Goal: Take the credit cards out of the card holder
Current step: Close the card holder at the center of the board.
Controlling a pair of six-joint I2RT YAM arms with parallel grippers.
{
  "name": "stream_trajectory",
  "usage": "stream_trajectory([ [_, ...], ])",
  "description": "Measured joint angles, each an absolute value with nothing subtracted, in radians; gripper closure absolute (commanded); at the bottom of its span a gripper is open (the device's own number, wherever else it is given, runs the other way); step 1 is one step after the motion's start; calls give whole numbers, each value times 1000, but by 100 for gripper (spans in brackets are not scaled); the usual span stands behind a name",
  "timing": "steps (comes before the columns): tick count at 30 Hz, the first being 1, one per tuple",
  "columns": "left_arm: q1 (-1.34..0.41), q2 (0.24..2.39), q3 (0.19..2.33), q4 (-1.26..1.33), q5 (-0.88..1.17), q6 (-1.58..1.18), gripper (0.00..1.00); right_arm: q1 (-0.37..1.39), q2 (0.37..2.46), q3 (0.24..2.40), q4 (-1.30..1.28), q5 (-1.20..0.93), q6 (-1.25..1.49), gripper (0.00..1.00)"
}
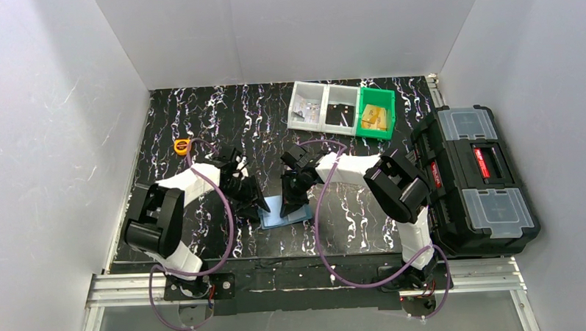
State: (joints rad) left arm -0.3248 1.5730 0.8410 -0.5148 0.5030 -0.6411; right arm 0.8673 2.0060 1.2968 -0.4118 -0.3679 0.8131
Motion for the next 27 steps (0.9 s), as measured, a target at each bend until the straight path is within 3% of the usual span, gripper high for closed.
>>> stream_trajectory([
  [16, -382, 1666, 886, -520, 471, -622, 66, 839, 2001, 1253, -356, -437, 831, 98],
  [25, -402, 1662, 886, -509, 458, -640, 65, 829, 2001, 1248, -366, -451, 831, 98],
  [27, -406, 1658, 886, -509, 451, -640, 64, 828, 2001, 1247, -364, -453, 832, 92],
])
